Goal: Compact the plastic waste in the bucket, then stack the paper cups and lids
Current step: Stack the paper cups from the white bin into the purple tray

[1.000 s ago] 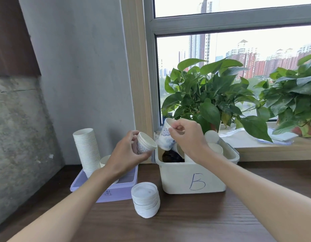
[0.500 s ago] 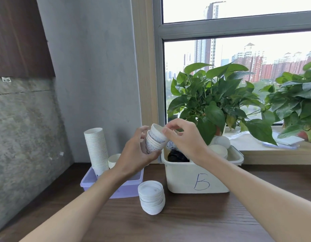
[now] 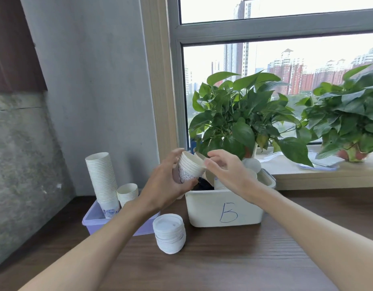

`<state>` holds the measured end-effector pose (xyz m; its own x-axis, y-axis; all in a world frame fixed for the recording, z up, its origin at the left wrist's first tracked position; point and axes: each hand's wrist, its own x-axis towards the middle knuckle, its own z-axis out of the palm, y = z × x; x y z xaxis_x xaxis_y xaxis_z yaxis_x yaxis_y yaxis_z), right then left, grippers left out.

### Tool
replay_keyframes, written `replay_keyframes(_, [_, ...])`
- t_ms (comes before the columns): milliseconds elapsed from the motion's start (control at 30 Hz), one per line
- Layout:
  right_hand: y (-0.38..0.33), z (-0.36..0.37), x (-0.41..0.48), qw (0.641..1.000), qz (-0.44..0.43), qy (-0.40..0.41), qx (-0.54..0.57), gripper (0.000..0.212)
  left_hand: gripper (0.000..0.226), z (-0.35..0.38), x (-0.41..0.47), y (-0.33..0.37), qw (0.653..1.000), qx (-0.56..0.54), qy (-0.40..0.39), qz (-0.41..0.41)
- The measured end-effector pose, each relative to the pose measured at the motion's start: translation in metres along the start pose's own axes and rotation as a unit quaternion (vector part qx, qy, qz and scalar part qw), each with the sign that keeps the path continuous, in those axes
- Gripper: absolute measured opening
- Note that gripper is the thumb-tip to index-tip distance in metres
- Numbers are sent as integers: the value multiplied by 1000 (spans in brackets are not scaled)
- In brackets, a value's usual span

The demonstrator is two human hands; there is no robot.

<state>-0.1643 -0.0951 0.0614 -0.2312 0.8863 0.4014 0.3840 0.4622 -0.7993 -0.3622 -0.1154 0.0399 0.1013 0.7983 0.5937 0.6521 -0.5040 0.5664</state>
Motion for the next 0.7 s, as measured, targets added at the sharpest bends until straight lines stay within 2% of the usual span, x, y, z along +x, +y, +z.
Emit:
replay_keyframes(100, [28, -22, -4, 991, 27, 59, -116, 46, 72, 12, 1, 3, 1000, -13, -18, 4])
replay_keyframes(200, [52, -37, -8, 962, 83, 94, -243, 53, 70, 26, 1, 6, 999, -21, -29, -1])
replay_keyframes(367, [79, -45, -11, 962, 146, 65, -222, 60, 70, 45, 0, 2, 999, -15, -30, -16])
replay_keyframes(467, [89, -46, -8, 963, 152, 70, -213, 56, 74, 51, 1, -3, 999, -7, -35, -27])
replay_keyframes(700, [93, -40, 0, 961, 161, 89, -206, 51, 69, 56, 4, -9, 999, -17, -30, -32])
